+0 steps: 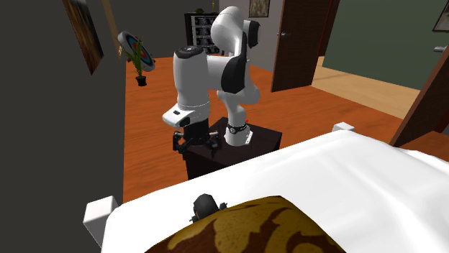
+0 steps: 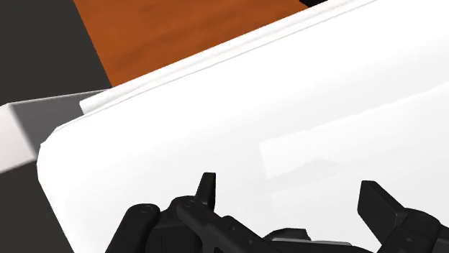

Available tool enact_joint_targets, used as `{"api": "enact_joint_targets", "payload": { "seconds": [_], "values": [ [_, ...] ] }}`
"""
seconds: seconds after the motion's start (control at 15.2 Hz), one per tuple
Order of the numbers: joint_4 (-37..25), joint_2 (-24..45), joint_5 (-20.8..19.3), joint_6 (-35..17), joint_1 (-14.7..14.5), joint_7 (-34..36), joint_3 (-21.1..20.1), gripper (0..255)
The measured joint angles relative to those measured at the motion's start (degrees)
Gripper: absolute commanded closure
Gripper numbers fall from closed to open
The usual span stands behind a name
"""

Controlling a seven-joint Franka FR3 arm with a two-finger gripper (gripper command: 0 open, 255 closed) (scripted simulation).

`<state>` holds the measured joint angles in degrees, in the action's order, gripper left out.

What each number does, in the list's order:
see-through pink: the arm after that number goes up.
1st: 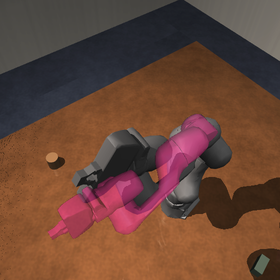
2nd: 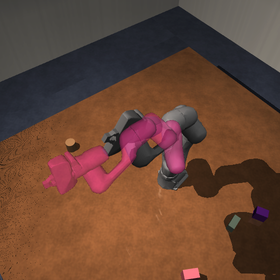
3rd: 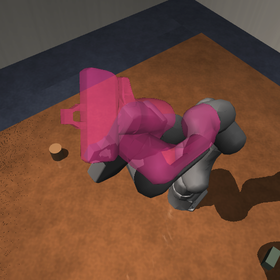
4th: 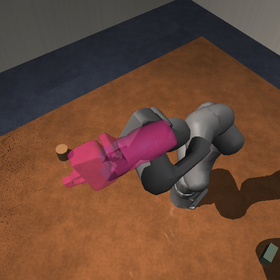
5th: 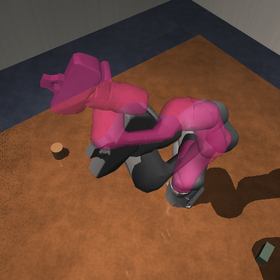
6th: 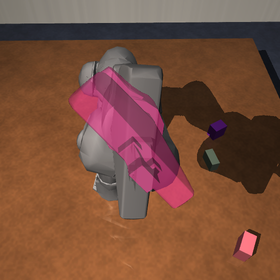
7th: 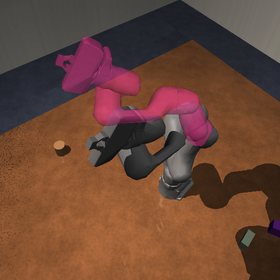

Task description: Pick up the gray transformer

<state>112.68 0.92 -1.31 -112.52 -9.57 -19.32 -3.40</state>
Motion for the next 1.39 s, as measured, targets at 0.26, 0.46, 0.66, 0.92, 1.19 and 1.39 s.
{"api": "enact_joint_targets", "payload": {
  "seconds": [0.26, 0.46, 0.66, 0.92, 1.19, 1.39],
  "values": [
    [-6.8, 7.5, -1.3, -2.1, -1.2, -3.7, -1.1, 0],
    [-11.6, 12.3, -2.4, -3.1, -2.4, -5.8, -2.3, 0],
    [-17.9, 18.1, -3.8, -3.6, -3.6, -8.0, -3.2, 0],
    [-18.6, 20.5, -4.4, -5.5, -4.0, -8.7, -3.4, 0],
    [-16.9, 21.5, -4.6, -8.2, -4.0, -8.6, -3.3, 0],
    [-16.9, 21.8, -4.7, -8.5, -4.0, -8.5, -3.3, 255]
  ]
}}
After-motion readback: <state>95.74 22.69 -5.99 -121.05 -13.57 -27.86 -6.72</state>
